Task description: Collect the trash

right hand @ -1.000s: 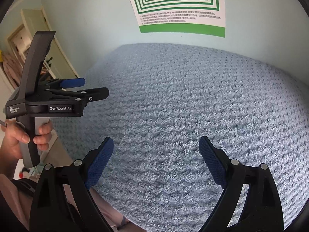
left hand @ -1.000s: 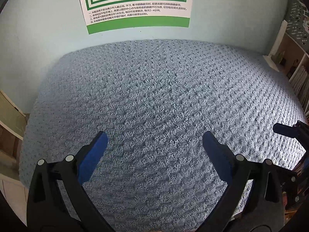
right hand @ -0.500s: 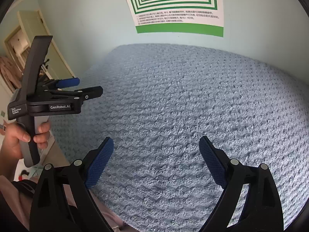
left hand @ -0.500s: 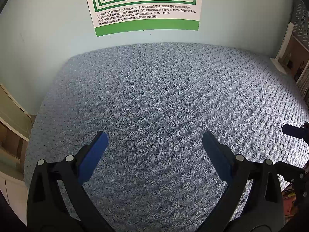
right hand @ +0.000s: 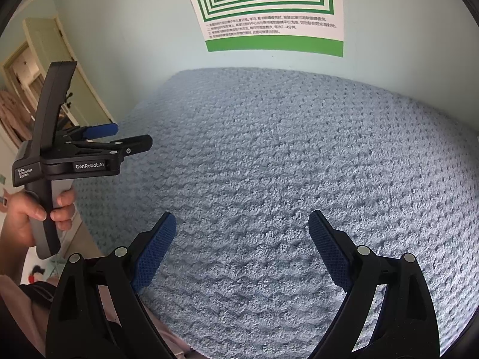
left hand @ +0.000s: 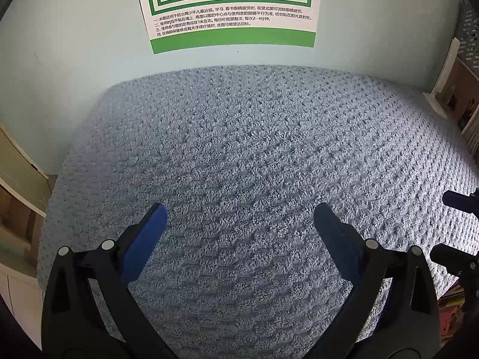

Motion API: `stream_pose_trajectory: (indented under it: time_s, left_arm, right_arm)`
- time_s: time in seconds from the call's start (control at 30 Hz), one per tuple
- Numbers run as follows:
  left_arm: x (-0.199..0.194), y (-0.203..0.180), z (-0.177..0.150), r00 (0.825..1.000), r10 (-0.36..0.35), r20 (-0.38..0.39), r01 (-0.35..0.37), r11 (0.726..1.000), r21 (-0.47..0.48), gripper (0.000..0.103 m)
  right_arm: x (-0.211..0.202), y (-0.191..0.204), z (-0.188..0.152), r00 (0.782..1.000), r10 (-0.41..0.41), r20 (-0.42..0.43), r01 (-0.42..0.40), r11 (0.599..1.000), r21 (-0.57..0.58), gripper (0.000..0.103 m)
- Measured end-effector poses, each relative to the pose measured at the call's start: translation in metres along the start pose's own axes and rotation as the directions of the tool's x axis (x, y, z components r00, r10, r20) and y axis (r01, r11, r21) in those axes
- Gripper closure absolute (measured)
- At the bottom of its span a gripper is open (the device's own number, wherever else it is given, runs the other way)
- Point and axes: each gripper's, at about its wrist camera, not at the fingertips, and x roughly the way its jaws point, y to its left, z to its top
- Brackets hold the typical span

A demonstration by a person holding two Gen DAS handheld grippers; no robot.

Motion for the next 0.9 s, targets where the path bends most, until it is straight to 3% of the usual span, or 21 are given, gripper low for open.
stream_pose_trajectory:
  time_s: [0.9]
  left_arm:
    - [0.012,0.003,-0.005,0.999,0.011,-0.047,-0.01,1.0,0.007,0.007]
  right_arm:
    - [0.001,-0.001,-0.007,1.0,-0.02,-0.015,0.021,0.999,0.028,0.014]
